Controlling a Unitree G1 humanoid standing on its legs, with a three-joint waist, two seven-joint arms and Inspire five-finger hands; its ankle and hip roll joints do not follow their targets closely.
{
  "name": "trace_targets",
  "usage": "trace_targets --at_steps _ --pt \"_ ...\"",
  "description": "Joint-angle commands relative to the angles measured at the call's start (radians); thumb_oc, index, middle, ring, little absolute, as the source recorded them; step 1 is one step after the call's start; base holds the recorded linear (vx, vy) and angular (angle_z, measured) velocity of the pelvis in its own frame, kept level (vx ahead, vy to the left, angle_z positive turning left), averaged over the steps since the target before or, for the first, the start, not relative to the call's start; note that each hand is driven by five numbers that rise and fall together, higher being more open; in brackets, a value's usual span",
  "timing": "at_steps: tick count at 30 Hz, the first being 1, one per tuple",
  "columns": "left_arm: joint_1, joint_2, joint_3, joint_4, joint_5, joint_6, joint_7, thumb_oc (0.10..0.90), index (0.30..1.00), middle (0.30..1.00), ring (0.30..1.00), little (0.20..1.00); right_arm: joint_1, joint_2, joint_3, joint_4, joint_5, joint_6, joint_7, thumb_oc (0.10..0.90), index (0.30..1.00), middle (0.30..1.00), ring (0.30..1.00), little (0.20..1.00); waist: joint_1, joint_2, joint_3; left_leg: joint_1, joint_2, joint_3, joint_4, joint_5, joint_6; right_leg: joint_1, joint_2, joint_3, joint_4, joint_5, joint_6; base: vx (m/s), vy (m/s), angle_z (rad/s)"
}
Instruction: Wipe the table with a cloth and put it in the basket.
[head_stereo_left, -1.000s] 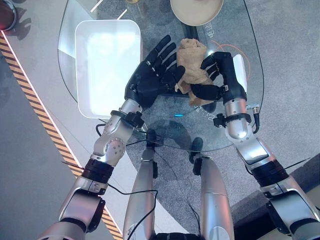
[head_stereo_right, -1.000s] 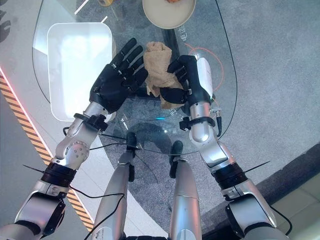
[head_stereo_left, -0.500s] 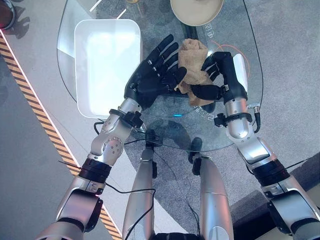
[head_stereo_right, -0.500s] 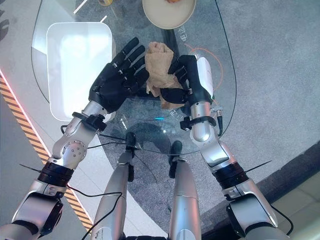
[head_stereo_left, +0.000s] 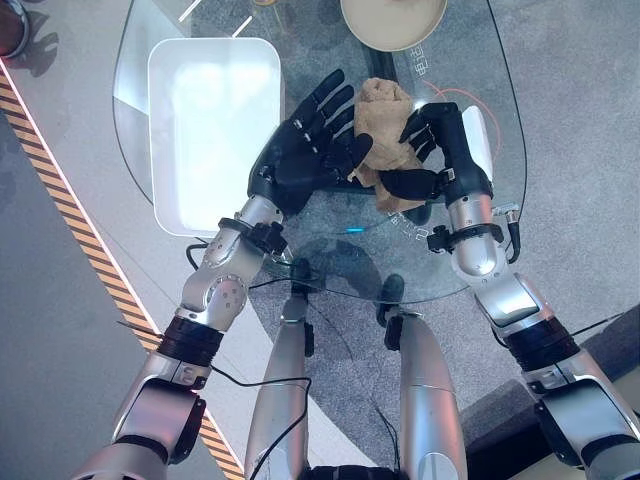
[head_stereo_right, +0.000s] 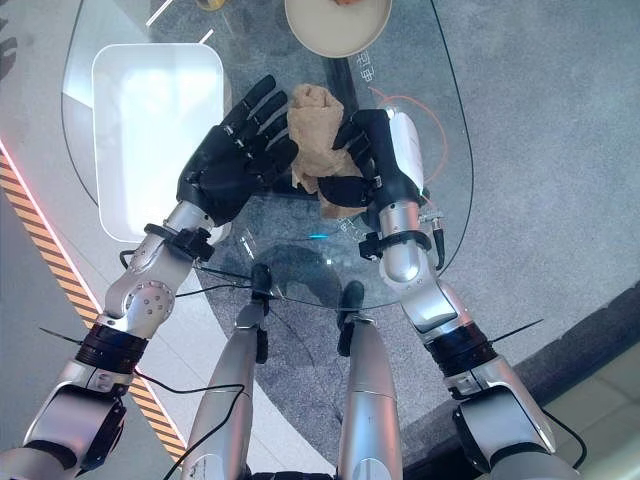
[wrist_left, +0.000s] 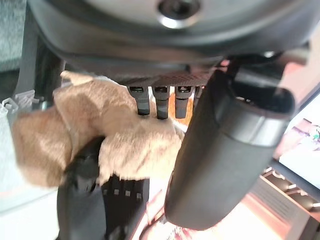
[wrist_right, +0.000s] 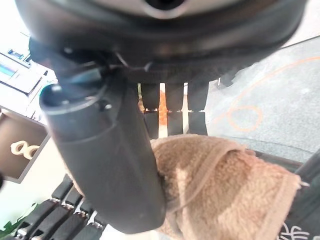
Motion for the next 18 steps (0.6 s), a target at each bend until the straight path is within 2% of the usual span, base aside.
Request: trace_targets --at_steps 1,3,9,12,18 --pt "-0.064 -0.011 0.019 -0.146 0.056 -0.152 0.051 0.8 0.9 0.9 0.9 0.9 -0.156 0.001 -0.026 -0.225 -0.052 -0.137 -0.049 0.1 0.3 0.3 0.3 0.2 0.006 -0.017 -0.029 0.023 -0.043 0.085 0.112 -0.148 0.072 0.03 0.029 0.017 -0.146 0.117 0.059 0.0 0.0 0.0" --pt "-0.051 -0.019 0.037 -0.145 0.122 -0.19 0.128 0.8 0.9 0.9 0.9 0.9 -0.152 0.005 -0.04 -0.224 -0.058 -0.14 -0.06 0.1 0.3 0.3 0.3 0.2 0.01 -0.019 -0.029 0.021 -0.045 0.082 0.111 -0.148 0.072 0.029 0.03 0.014 -0.145 0.115 0.057 0.0 0.0 0.0" --pt "-0.045 -0.034 0.071 -0.14 0.209 -0.245 0.265 0.8 0.9 0.9 0.9 0.9 -0.152 0.014 -0.05 -0.218 -0.064 -0.144 -0.075 0.1 0.3 0.3 0.3 0.2 0.016 -0.024 -0.029 0.021 -0.046 0.077 0.108 -0.147 0.07 0.032 0.031 0.009 -0.145 0.111 0.057 0.0 0.0 0.0" --pt "-0.048 -0.047 0.079 -0.141 0.232 -0.239 0.307 0.8 0.9 0.9 0.9 0.9 -0.159 0.022 -0.047 -0.215 -0.068 -0.14 -0.077 0.1 0.3 0.3 0.3 0.2 0.019 -0.026 -0.029 0.019 -0.047 0.075 0.107 -0.145 0.069 0.032 0.031 0.005 -0.145 0.11 0.056 0.0 0.0 0.0" --pt "-0.051 -0.054 0.079 -0.146 0.241 -0.191 0.313 0.8 0.9 0.9 0.9 0.9 -0.163 0.028 -0.048 -0.228 -0.066 -0.138 -0.067 0.1 0.3 0.3 0.3 0.2 0.02 -0.026 -0.029 0.016 -0.048 0.076 0.107 -0.142 0.067 0.03 0.031 0.003 -0.144 0.109 0.056 0.0 0.0 0.0"
